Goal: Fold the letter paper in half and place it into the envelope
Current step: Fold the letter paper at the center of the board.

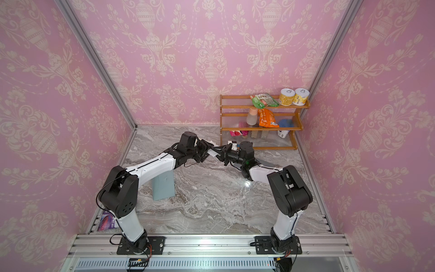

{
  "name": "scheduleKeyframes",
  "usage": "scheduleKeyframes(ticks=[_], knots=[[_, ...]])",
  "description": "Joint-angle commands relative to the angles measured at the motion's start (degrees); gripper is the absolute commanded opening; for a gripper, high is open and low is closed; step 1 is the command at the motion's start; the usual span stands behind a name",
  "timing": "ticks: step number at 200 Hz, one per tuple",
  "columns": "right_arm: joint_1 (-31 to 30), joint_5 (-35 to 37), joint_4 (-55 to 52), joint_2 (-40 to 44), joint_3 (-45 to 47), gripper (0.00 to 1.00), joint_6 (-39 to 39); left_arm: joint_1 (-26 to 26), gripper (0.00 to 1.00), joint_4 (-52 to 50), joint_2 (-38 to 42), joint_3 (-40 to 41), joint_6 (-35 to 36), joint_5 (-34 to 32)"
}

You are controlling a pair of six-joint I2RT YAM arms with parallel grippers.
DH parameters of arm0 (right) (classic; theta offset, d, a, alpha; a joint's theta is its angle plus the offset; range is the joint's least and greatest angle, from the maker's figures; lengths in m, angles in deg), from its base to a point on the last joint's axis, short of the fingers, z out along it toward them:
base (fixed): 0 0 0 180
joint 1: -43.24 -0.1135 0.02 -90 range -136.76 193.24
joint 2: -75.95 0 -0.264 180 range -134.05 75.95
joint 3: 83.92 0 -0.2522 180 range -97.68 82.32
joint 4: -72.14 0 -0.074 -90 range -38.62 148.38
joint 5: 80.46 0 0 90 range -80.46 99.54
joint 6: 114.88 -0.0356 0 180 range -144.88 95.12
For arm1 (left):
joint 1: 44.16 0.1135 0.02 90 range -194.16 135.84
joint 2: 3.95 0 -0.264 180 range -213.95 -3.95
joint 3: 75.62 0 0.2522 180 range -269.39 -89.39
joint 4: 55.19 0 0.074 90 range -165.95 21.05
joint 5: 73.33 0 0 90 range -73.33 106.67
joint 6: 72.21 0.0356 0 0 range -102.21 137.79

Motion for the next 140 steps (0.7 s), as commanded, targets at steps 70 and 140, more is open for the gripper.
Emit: scheduleKeyframes(ticks=[70,140], knots=[[2.22,-3.35,-31.61,5.57,-4.47,1.00,15.77,0.82,0.00,-2.51,0.58,0.66,2.73,-1.01],[2.64,-2.24,-23.95,3.74,-0.39,1.00,9.12,1.00,0.00,6.16,0.24,3.91,0.05,-1.24]])
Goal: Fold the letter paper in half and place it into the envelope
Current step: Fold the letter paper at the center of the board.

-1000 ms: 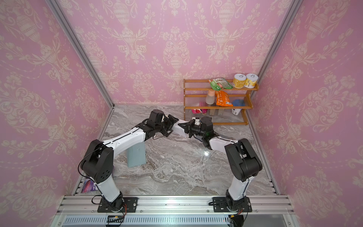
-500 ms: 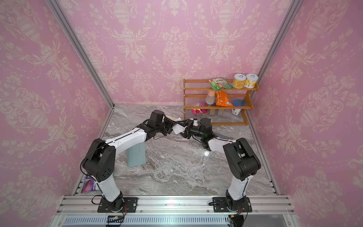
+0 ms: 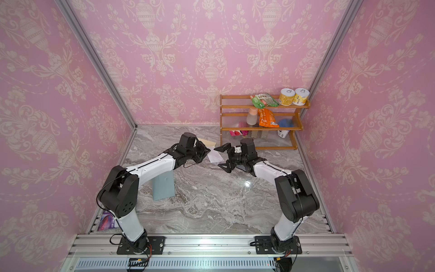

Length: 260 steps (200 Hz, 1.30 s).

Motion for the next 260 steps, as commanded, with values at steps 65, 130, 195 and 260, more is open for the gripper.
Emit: scheduleKeyframes(ticks=[65,130,195,260], knots=[[3.97,-4.42,24.24,-5.16,6.53,1.00,-6.25,2.05,0.00,6.02,0.54,0.34,5.51,11.55],[4.77,-10.50,26.46,-7.44,5.16,1.00,-1.55,2.63,0.00,3.44,1.82,0.72,12.23,22.98],[3.67,-16.00,23.57,-5.64,3.33,0.80,2.64,2.67,0.00,0.05,0.47,-1.16,15.56,25.93],[2.49,-17.36,6.62,-2.48,0.88,0.28,15.05,2.68,0.00,-10.86,-0.85,-6.68,25.00,27.22]])
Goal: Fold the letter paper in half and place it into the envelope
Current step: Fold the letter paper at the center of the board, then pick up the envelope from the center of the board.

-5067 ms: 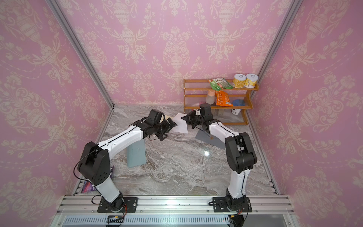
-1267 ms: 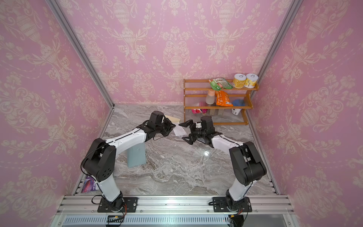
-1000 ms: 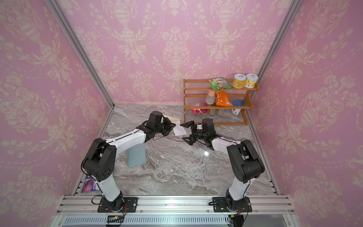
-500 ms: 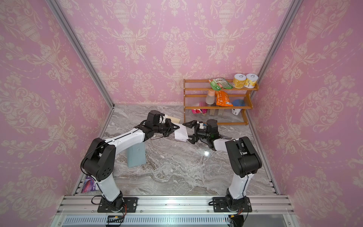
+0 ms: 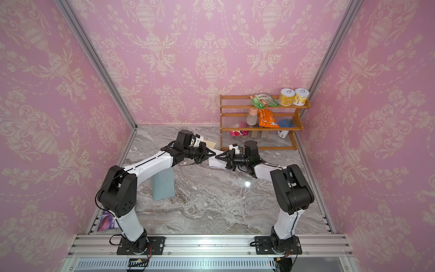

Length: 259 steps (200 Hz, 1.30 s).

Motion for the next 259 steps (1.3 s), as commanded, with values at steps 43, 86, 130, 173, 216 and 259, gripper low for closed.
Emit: scheduleKeyframes(ticks=[43,86,130,173,216,259], knots=[[-0.78,-1.16,-4.24,1.65,-0.94,0.07,3.91,0.38,0.01,-8.41,-0.84,-2.71,10.08,2.36],[-0.75,0.15,-5.46,1.66,-1.08,0.00,4.67,0.77,0.91,-23.71,-0.13,-5.72,18.61,-7.46],[-0.73,2.00,-11.68,2.44,-1.03,0.00,8.42,1.86,0.99,-38.93,5.16,-6.16,22.72,-30.13],[-0.73,2.83,-16.62,2.53,-1.62,0.00,11.35,4.88,0.99,-49.44,10.41,-2.24,22.27,-46.18],[-0.71,3.06,-16.29,1.45,-1.81,0.00,10.90,8.71,0.99,-55.75,15.29,2.77,20.53,-55.59],[-0.79,2.98,-14.27,0.36,-0.93,0.00,9.64,11.93,0.99,-56.96,18.89,7.38,19.62,-60.37]])
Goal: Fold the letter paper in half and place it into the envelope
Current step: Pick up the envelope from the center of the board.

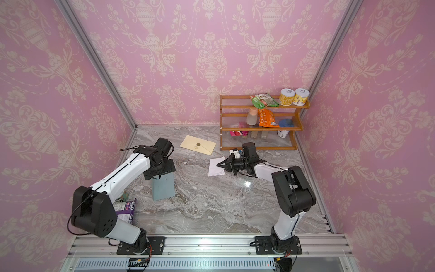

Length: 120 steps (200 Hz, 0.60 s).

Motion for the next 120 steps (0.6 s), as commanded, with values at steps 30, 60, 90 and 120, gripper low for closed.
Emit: scheduleKeyframes(ticks=[30,60,90,120], knots=[[-0.08,0.11,2.87,-1.11,-0.07,0.00,-1.15,3.23,0.99,-2.11,4.39,6.31,-2.51,-7.57],[-0.08,0.03,4.22,-1.71,0.02,0.00,-2.17,3.86,0.97,0.62,3.41,8.59,-4.28,-7.98],[-0.11,-0.06,5.80,-2.17,-0.07,0.00,-3.41,4.09,0.89,7.00,3.23,12.17,-5.86,-7.82],[-0.08,0.05,7.03,-2.61,0.14,0.00,-4.44,4.33,0.78,11.93,2.76,15.19,-6.38,-7.84]])
